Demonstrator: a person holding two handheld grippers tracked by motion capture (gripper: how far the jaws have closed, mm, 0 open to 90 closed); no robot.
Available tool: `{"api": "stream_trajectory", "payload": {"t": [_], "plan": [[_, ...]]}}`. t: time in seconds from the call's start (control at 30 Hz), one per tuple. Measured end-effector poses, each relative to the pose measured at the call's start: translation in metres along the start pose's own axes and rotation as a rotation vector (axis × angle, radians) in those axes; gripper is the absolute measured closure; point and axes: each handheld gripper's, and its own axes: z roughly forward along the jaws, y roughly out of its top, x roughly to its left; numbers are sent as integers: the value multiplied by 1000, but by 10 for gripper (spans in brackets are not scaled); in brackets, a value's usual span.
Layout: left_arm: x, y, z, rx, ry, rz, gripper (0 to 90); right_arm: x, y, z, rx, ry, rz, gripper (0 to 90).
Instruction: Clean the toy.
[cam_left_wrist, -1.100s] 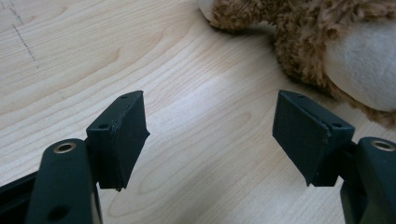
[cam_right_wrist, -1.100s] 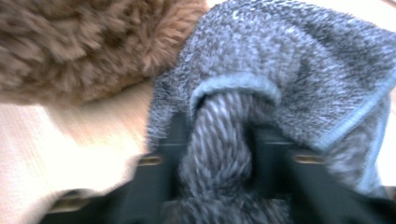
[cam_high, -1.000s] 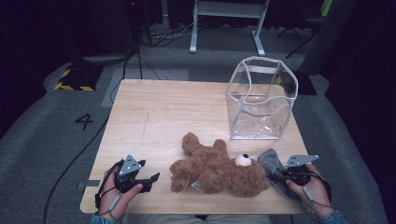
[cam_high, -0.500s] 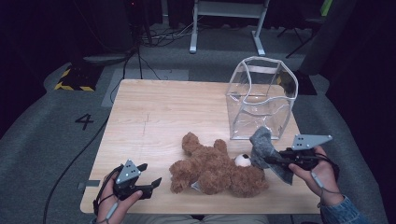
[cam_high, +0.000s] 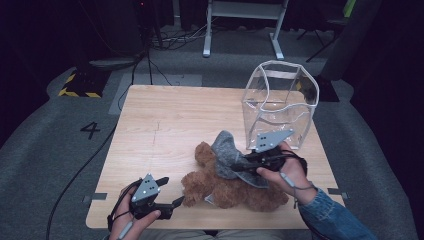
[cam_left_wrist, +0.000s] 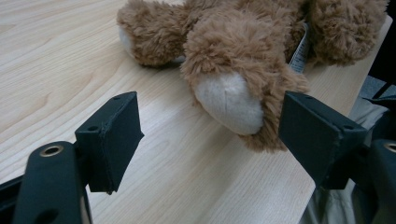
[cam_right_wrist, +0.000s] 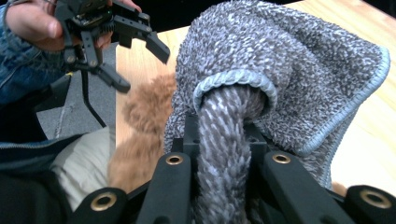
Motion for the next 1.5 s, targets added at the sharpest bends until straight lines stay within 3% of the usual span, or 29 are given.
{"api": "stream_trajectory", "payload": {"t": [0.27,0.4,0.47,0.53,0.83,1.0,1.03,1.1,1.3,1.5], "plan": [[-2,0,9,14,-13,11,212,7,-1,50,40,1,-21,781],[-3,1,12,21,-18,26,214,9,-7,62,80,-2,-32,779],[-4,1,13,23,-21,25,214,10,-10,62,88,3,-13,780],[-4,2,13,23,-23,27,213,9,-12,60,87,1,-23,779],[-4,5,17,32,-34,37,215,14,-34,25,110,-24,5,781],[-4,7,20,35,-39,39,214,21,-50,5,149,-75,-11,784],[-3,7,21,33,-41,46,214,24,-57,-4,163,-103,-20,784],[-3,7,22,38,-46,43,213,28,-63,-13,162,-113,-1,785],[-4,8,24,47,-39,46,212,32,-74,-34,168,-158,-8,785],[-4,8,26,51,-40,50,211,37,-92,-64,150,-202,42,784]]}}
